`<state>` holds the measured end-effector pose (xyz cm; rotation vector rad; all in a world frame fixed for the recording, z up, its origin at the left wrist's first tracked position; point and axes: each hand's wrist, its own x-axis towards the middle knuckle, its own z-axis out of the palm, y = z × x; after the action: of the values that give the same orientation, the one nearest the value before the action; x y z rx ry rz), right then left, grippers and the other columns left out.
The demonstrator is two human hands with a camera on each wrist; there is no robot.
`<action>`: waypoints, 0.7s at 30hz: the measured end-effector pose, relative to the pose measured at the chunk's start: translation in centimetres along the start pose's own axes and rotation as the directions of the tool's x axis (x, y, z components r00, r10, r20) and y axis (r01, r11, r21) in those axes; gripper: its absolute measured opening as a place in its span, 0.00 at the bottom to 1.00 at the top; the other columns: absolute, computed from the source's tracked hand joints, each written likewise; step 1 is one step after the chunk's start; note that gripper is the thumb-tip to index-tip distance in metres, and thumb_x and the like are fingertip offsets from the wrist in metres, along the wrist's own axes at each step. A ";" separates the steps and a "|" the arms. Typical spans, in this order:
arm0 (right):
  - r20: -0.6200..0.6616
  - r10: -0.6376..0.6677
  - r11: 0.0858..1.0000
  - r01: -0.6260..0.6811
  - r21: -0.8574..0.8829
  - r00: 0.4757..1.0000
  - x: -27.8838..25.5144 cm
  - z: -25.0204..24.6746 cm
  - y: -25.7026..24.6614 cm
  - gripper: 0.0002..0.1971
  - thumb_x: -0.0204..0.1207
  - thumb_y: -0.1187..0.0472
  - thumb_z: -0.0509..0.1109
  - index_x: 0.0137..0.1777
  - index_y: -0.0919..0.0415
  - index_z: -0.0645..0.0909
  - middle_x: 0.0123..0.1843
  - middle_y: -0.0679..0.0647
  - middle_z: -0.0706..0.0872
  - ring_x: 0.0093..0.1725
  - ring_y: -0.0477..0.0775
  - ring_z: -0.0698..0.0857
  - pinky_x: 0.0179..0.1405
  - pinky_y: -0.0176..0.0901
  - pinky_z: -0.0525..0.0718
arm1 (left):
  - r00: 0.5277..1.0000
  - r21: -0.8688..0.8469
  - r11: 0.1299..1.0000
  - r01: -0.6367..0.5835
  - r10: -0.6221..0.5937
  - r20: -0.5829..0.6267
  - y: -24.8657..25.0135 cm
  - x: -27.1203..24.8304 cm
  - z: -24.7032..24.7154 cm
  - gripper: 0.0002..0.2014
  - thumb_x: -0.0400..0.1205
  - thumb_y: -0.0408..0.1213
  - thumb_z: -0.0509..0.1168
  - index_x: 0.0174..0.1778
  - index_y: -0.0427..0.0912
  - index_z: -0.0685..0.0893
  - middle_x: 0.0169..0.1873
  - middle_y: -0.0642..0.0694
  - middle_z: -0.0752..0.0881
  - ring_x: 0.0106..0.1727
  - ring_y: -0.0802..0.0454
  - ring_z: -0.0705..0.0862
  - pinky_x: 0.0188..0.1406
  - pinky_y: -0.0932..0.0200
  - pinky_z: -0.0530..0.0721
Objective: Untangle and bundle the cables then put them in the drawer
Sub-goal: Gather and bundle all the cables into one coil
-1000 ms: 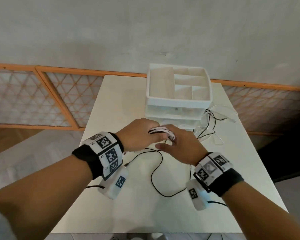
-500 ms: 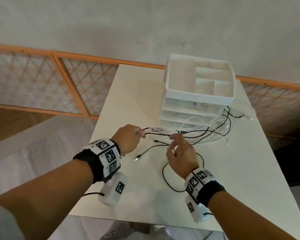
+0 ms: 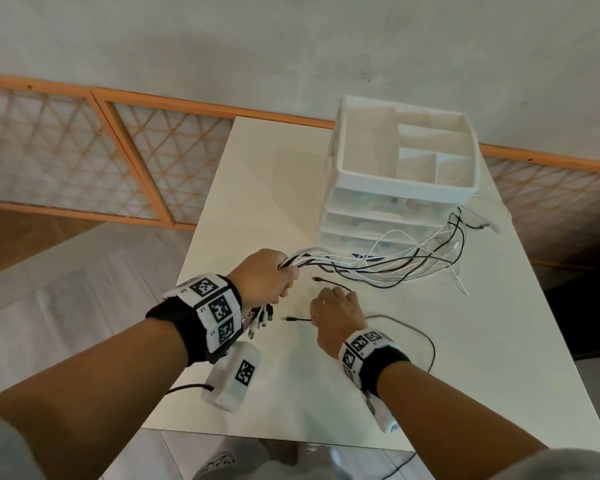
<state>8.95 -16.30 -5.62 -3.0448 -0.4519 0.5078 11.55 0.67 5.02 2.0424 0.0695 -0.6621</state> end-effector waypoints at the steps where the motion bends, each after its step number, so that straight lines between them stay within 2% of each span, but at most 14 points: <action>1: -0.023 -0.034 0.999 0.035 0.040 0.999 -0.5 -0.3 0.3 0.09 0.78 0.63 0.64 0.54 0.51 0.78 0.55 0.50 0.82 0.58 0.58 0.79 0.64 0.52 0.73 | 1.000 -0.008 1.000 0.000 0.000 -0.004 0.0 0.1 0.1 0.11 0.88 0.36 0.59 0.44 0.35 0.82 0.36 0.44 0.85 0.32 0.51 0.81 0.33 0.60 0.80; 3: -0.067 -0.102 0.978 0.113 0.178 0.993 -1.5 -1.5 1.1 0.06 0.81 0.60 0.62 0.52 0.50 0.78 0.50 0.49 0.85 0.51 0.59 0.82 0.58 0.53 0.79 | 1.000 -0.033 0.999 -0.005 0.004 -0.002 0.3 0.3 0.4 0.12 0.89 0.36 0.57 0.46 0.36 0.82 0.41 0.43 0.89 0.36 0.50 0.86 0.34 0.60 0.83; 5: -0.120 -0.202 0.931 0.228 0.286 0.972 -2.7 -3.5 1.6 0.09 0.82 0.59 0.63 0.53 0.50 0.85 0.48 0.50 0.86 0.48 0.60 0.85 0.49 0.52 0.84 | 1.000 -0.074 0.997 -0.017 0.019 0.019 0.9 0.5 0.6 0.12 0.89 0.37 0.56 0.49 0.34 0.82 0.45 0.41 0.90 0.40 0.48 0.89 0.38 0.58 0.86; 7: -0.218 -0.300 0.870 0.361 0.337 0.929 -3.5 -5.5 1.7 0.10 0.78 0.62 0.66 0.48 0.53 0.89 0.46 0.52 0.86 0.45 0.59 0.86 0.46 0.51 0.85 | 0.997 -0.060 0.997 -0.055 0.059 0.059 1.8 0.5 1.2 0.12 0.90 0.38 0.57 0.46 0.36 0.81 0.44 0.42 0.90 0.42 0.48 0.89 0.44 0.55 0.87; 9: -0.357 -0.319 0.803 0.450 0.390 0.878 -3.9 -7.1 1.8 0.08 0.74 0.68 0.70 0.44 0.58 0.89 0.44 0.52 0.89 0.43 0.56 0.87 0.44 0.45 0.85 | 0.990 0.041 0.992 -0.123 0.119 0.072 2.9 0.4 1.8 0.14 0.89 0.40 0.57 0.40 0.39 0.79 0.40 0.44 0.86 0.41 0.47 0.83 0.46 0.52 0.81; 11: -0.472 -0.215 0.755 0.452 0.475 0.855 -4.2 -8.3 2.1 0.08 0.69 0.74 0.73 0.40 0.60 0.86 0.38 0.49 0.89 0.37 0.47 0.86 0.39 0.43 0.84 | 0.985 0.047 0.985 -0.165 0.162 0.054 3.8 0.2 2.4 0.16 0.90 0.43 0.56 0.38 0.41 0.76 0.37 0.44 0.81 0.40 0.46 0.79 0.45 0.50 0.76; 12: -0.502 -0.139 0.742 0.426 0.518 0.854 -4.4 -8.8 2.3 0.09 0.68 0.75 0.74 0.39 0.60 0.82 0.35 0.46 0.87 0.33 0.41 0.83 0.35 0.42 0.81 | 0.982 -0.011 0.984 -0.177 0.177 0.069 4.0 0.2 2.7 0.16 0.90 0.45 0.55 0.40 0.40 0.76 0.37 0.44 0.82 0.38 0.45 0.81 0.44 0.50 0.77; 13: -0.519 -0.056 0.736 0.386 0.556 0.853 -4.5 -9.4 2.6 0.11 0.68 0.74 0.76 0.39 0.60 0.78 0.32 0.43 0.84 0.30 0.39 0.80 0.32 0.38 0.78 | 0.978 -0.052 0.982 -0.180 0.185 0.101 4.1 0.2 3.0 0.16 0.90 0.47 0.54 0.44 0.39 0.77 0.39 0.42 0.84 0.35 0.44 0.83 0.41 0.49 0.79; 14: -0.513 0.026 0.730 0.335 0.596 0.858 -4.7 -9.7 3.1 0.14 0.69 0.72 0.78 0.40 0.58 0.75 0.30 0.41 0.82 0.28 0.39 0.78 0.31 0.34 0.75 | 0.973 -0.044 0.982 -0.182 0.187 0.139 4.3 0.3 3.3 0.17 0.90 0.48 0.53 0.47 0.39 0.76 0.40 0.42 0.85 0.32 0.45 0.82 0.39 0.50 0.80; 16: -0.485 0.147 0.695 0.258 0.671 0.862 -5.2 -10.6 4.4 0.14 0.71 0.67 0.81 0.41 0.57 0.76 0.27 0.41 0.79 0.26 0.41 0.77 0.28 0.27 0.72 | 0.969 0.039 0.980 -0.197 0.189 0.158 4.8 0.2 3.5 0.16 0.90 0.48 0.53 0.45 0.41 0.75 0.35 0.44 0.84 0.29 0.49 0.75 0.36 0.52 0.75; 19: -0.465 0.297 0.686 0.152 0.712 0.834 -6.4 -11.1 7.7 0.13 0.72 0.62 0.81 0.33 0.52 0.79 0.23 0.40 0.78 0.26 0.41 0.77 0.30 0.26 0.73 | 0.977 0.006 0.978 -0.211 0.210 0.039 6.1 0.1 2.8 0.14 0.87 0.47 0.60 0.39 0.43 0.76 0.29 0.51 0.77 0.27 0.53 0.70 0.32 0.56 0.69; 21: -0.404 0.389 0.733 -0.012 0.680 0.828 -7.1 -9.8 11.0 0.15 0.74 0.58 0.78 0.30 0.49 0.76 0.23 0.41 0.76 0.28 0.41 0.76 0.32 0.27 0.72 | 0.968 -0.060 0.966 -0.251 0.248 -0.048 7.1 -0.2 1.6 0.15 0.84 0.49 0.67 0.35 0.46 0.78 0.23 0.57 0.74 0.22 0.56 0.68 0.25 0.59 0.67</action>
<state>8.73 -28.60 5.17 -2.3755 0.1034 -0.1742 12.88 -4.47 10.03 1.9595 -0.1390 -0.4549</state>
